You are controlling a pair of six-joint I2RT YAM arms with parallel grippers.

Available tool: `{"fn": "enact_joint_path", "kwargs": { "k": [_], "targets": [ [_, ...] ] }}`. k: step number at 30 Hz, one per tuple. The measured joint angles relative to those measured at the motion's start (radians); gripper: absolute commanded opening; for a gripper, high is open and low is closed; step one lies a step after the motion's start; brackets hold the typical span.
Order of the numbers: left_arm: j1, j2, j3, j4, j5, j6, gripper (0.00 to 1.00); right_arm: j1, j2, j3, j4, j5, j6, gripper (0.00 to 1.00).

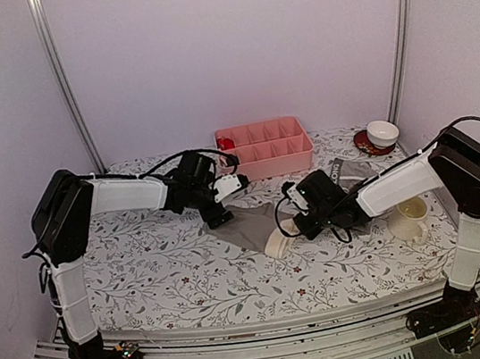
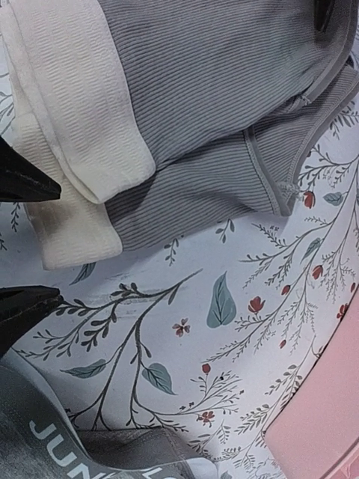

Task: Roll the underwear
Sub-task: Adjust the underwear at the center of the board.

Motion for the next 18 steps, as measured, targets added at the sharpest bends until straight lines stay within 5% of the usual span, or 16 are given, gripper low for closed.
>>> {"fn": "enact_joint_path", "kwargs": {
  "k": [8, 18],
  "targets": [
    [0.005, 0.011, 0.045, -0.043, 0.061, -0.109, 0.98, 0.098, -0.158, -0.059, 0.019, 0.011, -0.074, 0.65],
    [0.052, -0.231, -0.068, 0.03, 0.028, -0.149, 0.98, 0.254, -0.184, -0.092, 0.086, -0.016, -0.169, 0.54]
  ]
}}
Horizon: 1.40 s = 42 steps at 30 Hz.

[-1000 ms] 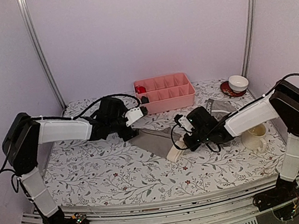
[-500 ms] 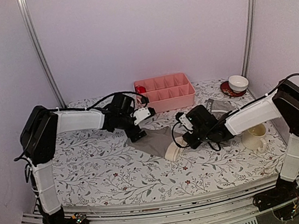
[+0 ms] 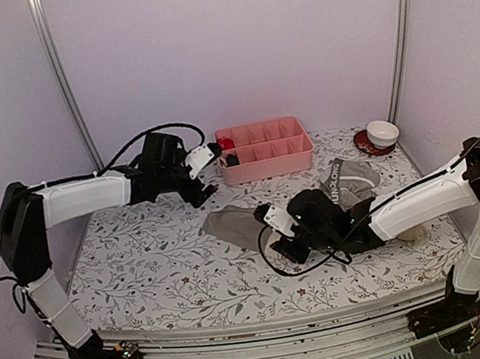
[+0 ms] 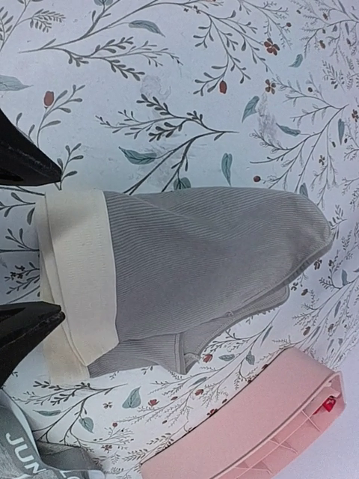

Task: Roll the underwear
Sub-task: Adjust the underwear at the center of the board.

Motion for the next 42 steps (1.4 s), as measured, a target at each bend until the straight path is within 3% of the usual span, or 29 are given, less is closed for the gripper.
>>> {"fn": "enact_joint_path", "kwargs": {
  "k": [2, 6, 13, 23, 28, 31, 36, 42],
  "targets": [
    [0.02, -0.052, -0.049, 0.01, 0.009, 0.02, 0.96, 0.0, 0.036, 0.017, -0.004, -0.001, -0.009, 0.59],
    [0.076, -0.075, -0.127, -0.024, 0.063, 0.061, 0.93, -0.003, 0.117, 0.088, -0.035, 0.006, -0.006, 0.59],
    [0.137, 0.009, -0.166, -0.125, 0.179, 0.096, 0.93, -0.029, 0.159, 0.145, -0.072, 0.002, 0.036, 0.38],
    [0.137, 0.13, -0.082, -0.131, 0.274, 0.069, 0.93, -0.052, 0.216, 0.161, -0.147, -0.017, 0.064, 0.27],
    [0.13, 0.213, -0.021, -0.125, 0.261, 0.028, 0.86, -0.064, 0.216, 0.156, -0.175, -0.043, 0.086, 0.25],
    [0.125, 0.257, 0.028, -0.122, 0.244, -0.007, 0.85, -0.069, 0.215, 0.14, -0.181, -0.069, 0.102, 0.28],
    [0.121, 0.269, 0.045, -0.118, 0.22, -0.028, 0.86, -0.087, 0.175, 0.119, -0.205, -0.127, 0.15, 0.44],
    [0.118, 0.264, 0.039, -0.117, 0.218, -0.037, 0.86, -0.234, 0.05, 0.111, -0.208, -0.24, 0.272, 0.55]
  ]
}}
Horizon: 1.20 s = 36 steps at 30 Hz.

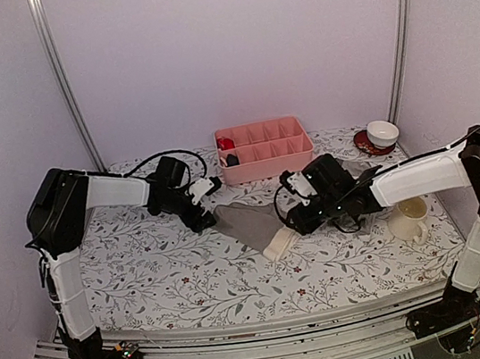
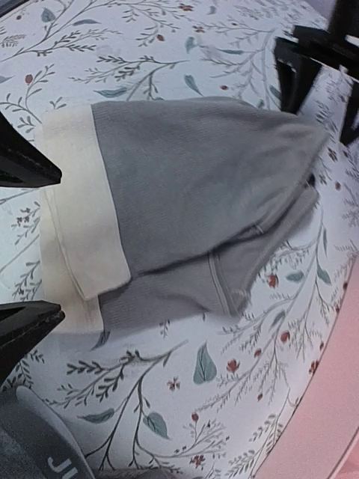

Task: Roll the underwear
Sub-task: Adjust the underwear at the center of the board.

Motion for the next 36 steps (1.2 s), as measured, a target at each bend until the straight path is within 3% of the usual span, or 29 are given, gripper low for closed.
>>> {"fn": "enact_joint_path", "kwargs": {
  "k": [4, 8, 30, 36],
  "targets": [
    [-0.005, -0.008, -0.013, 0.012, -0.002, -0.004, 0.86, -0.083, -0.012, 0.005, 0.018, -0.029, 0.077, 0.54],
    [-0.008, -0.009, -0.02, 0.023, -0.004, -0.007, 0.86, -0.129, 0.036, 0.018, 0.019, -0.063, 0.136, 0.45],
    [-0.019, -0.013, -0.029, 0.039, -0.016, -0.014, 0.87, -0.127, 0.174, 0.087, 0.006, -0.156, 0.182, 0.41],
    [-0.023, -0.013, -0.029, 0.04, -0.023, -0.014, 0.87, -0.127, 0.197, 0.088, 0.003, -0.166, 0.185, 0.34]
  ]
}}
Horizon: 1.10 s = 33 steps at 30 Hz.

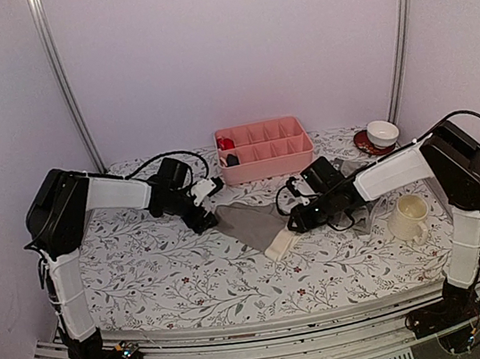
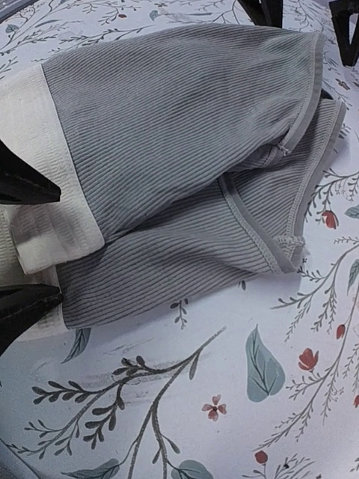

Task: Roll the underwear
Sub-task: Adjust the underwear at the center of the board.

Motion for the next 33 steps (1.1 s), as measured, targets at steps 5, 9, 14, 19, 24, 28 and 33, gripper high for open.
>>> {"fn": "enact_joint_path", "kwargs": {
  "k": [5, 9, 14, 19, 24, 28, 33],
  "targets": [
    [0.0, 0.0, 0.0, 0.0, -0.003, 0.0, 0.87, 0.0, 0.003, 0.005, -0.001, -0.006, 0.006, 0.18],
    [0.0, 0.0, -0.002, 0.003, -0.004, 0.0, 0.87, 0.0, 0.003, 0.01, 0.0, -0.008, 0.007, 0.03],
    [0.0, 0.0, -0.004, 0.007, -0.008, 0.0, 0.87, 0.004, -0.004, 0.007, 0.001, -0.006, 0.013, 0.02],
    [-0.001, 0.0, -0.004, 0.005, -0.015, 0.0, 0.86, 0.018, -0.08, -0.027, 0.001, 0.035, 0.008, 0.03],
    [-0.005, 0.002, 0.011, -0.017, -0.027, 0.0, 0.84, 0.029, -0.15, -0.051, 0.005, 0.061, 0.004, 0.03],
    [-0.007, 0.016, 0.042, -0.052, -0.03, 0.0, 0.82, 0.032, -0.183, -0.087, 0.007, 0.08, 0.0, 0.02],
    [-0.007, 0.044, 0.095, -0.1, -0.029, 0.0, 0.8, 0.033, -0.214, -0.13, -0.006, 0.114, -0.007, 0.03]
  ]
}}
